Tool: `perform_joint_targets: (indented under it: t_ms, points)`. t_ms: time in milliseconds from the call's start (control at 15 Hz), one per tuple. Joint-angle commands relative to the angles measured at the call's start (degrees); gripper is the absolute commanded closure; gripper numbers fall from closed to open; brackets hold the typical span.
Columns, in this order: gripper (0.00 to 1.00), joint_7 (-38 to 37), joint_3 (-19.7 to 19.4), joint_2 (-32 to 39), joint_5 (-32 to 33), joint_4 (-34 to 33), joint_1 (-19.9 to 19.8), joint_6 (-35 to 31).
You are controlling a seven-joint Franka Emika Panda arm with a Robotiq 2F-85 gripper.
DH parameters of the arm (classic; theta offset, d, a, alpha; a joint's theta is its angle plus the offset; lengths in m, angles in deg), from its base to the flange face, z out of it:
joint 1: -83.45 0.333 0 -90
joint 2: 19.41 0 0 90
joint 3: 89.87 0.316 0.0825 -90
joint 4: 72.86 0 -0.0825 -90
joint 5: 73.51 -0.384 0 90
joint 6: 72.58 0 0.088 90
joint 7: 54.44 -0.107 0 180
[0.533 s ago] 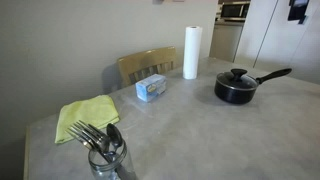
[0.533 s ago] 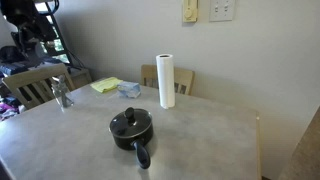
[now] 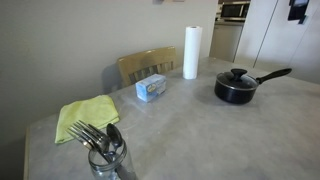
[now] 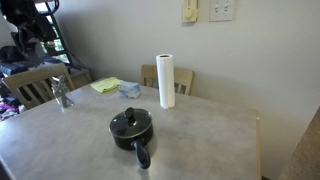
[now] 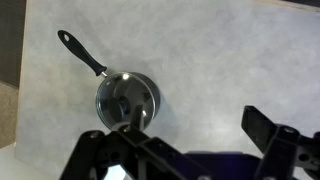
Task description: Remove the lid from the pot and put it on the table
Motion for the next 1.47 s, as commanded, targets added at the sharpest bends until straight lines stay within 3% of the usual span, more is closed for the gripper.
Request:
perform_joint_targets:
  t_ms: [0, 400, 800, 1067, 1400]
  points:
    - [0.0, -0.28, -1.35, 0.11, 0.29, -0.14, 1.5, 0.21]
    - [0.0, 0.53, -4.34, 0.34, -1.58, 1.55, 1.03, -2.67]
    - [0.0, 1.27, -7.66, 6.72, -1.7, 0.29, 0.08, -5.6]
    - [0.0, 3.24, -9.57, 12.22, -3.11, 0.03, -0.2, -10.95]
    - [0.0, 1.72, -9.78, 12.81, -2.67, 0.47, 0.04, -11.32]
